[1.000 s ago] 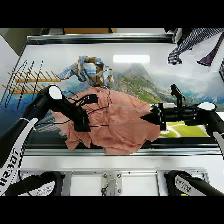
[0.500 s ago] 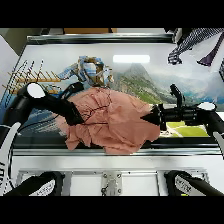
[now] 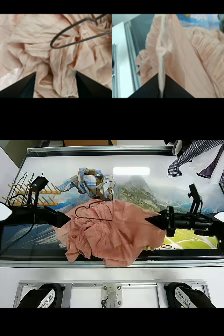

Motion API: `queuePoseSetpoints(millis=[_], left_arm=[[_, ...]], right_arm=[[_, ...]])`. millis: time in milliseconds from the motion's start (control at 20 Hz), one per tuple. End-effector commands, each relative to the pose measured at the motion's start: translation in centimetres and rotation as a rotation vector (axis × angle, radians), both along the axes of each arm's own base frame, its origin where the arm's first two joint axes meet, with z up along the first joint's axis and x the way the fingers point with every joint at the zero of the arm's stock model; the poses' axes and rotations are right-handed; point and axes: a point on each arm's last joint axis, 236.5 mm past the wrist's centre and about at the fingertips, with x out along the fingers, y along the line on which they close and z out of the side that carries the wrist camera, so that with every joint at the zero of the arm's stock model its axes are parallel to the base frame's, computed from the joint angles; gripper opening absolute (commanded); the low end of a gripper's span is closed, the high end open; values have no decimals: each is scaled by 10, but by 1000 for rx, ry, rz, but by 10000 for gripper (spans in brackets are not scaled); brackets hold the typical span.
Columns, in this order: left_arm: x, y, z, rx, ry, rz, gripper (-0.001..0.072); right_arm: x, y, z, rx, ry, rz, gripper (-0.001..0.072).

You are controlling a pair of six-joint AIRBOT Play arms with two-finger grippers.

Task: Fold the clothes and pants, and hang the long-sleeved shirts on hangers.

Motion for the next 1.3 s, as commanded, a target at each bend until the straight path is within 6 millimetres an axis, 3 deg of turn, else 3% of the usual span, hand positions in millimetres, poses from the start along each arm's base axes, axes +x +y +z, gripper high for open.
queuePoseSetpoints(millis=[0, 150, 400, 550, 800, 950, 1250], left_arm=[[4, -3, -6, -78, -25, 165, 509], [2, -24, -36, -117, 43, 199, 510], [11, -92, -69, -53, 110, 60, 488], [22, -103, -93, 115, 127, 72, 490], [26, -146, -112, 165, 143, 3, 490], [33, -158, -118, 153, 122, -5, 489], [36, -154, -137, 178, 148, 21, 489]], right_arm=[[2, -2, 32, 29, -42, -87, 3], [8, -6, 41, 19, -74, -150, 3], [10, -8, 44, 26, -60, -174, 3], [10, -8, 44, 26, -60, -175, 3], [10, -8, 44, 26, -60, -174, 4], [10, -8, 44, 26, -60, -174, 4], [10, -8, 44, 27, -60, -174, 4]])
